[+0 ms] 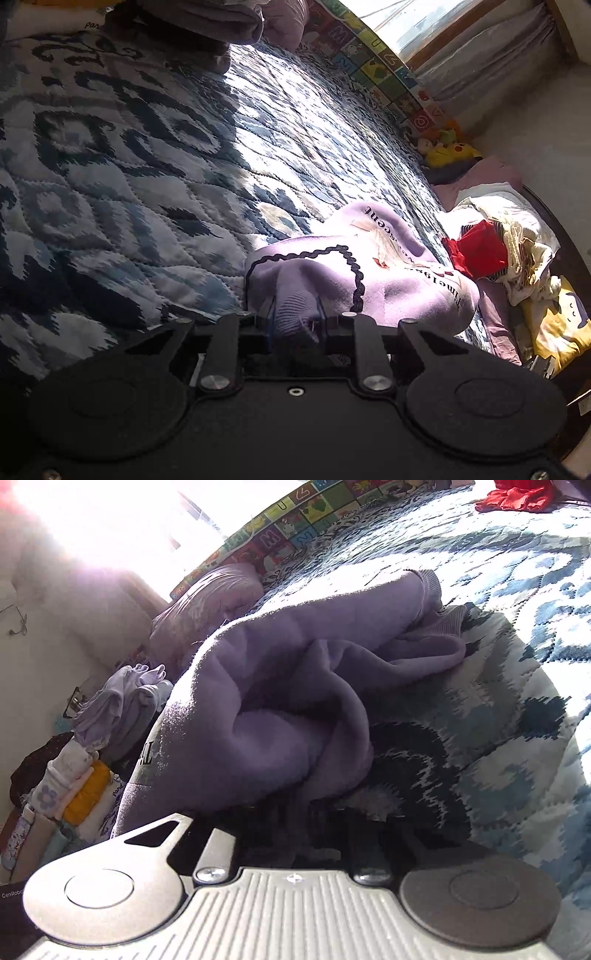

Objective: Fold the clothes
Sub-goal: 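Grasp the sweatshirt edge with the right tool while the left tool holds it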

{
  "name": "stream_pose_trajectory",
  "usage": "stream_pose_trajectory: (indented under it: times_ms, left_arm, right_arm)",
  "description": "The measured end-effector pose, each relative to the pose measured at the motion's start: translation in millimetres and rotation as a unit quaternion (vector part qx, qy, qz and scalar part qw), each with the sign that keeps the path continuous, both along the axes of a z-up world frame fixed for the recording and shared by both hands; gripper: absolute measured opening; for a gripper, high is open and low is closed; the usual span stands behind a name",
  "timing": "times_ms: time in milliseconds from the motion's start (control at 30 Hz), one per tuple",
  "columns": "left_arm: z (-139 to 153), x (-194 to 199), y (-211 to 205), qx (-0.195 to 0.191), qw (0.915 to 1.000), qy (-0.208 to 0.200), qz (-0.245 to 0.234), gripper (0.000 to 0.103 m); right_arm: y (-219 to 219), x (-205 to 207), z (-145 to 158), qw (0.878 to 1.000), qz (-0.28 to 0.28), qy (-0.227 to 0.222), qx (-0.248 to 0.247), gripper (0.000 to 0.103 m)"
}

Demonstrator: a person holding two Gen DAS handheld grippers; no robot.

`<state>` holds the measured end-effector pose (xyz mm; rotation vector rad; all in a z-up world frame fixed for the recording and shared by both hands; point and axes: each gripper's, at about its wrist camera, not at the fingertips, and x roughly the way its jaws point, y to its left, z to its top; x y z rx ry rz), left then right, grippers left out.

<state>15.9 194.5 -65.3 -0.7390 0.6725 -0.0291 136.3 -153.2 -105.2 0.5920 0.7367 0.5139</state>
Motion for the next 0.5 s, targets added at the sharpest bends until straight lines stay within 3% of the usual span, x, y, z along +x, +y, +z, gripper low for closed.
stream_pose_trajectory:
  times_ms: [233, 367, 433, 467, 500]
  left_arm:
    - [22.6, -16.6, -21.7, -0.012, 0.999, -0.034, -0.027, 0.016]
    - [33.8, -23.2, -56.2, -0.028, 0.9959, -0.039, -0.077, 0.016]
    - [33.5, -22.0, -81.2, -0.016, 0.9931, -0.024, -0.113, 0.017]
    - [32.8, -21.4, -98.3, 0.02, 0.9903, -0.013, -0.137, 0.021]
    - [33.1, -21.9, -111.3, 0.06, 0.9883, -0.002, -0.14, 0.033]
  right_arm:
    - [-51.1, -27.0, 46.0, 0.996, -0.005, -0.062, 0.058, 0.008]
    - [-92.3, -35.8, 78.2, 0.991, -0.028, -0.096, 0.089, 0.008]
    - [-111.1, -39.5, 88.8, 0.99, -0.043, -0.104, 0.09, 0.008]
    - [-118.0, -39.7, 90.0, 0.99, -0.048, -0.102, 0.089, 0.008]
    - [-124.5, -39.4, 88.3, 0.99, -0.052, -0.095, 0.085, 0.008]
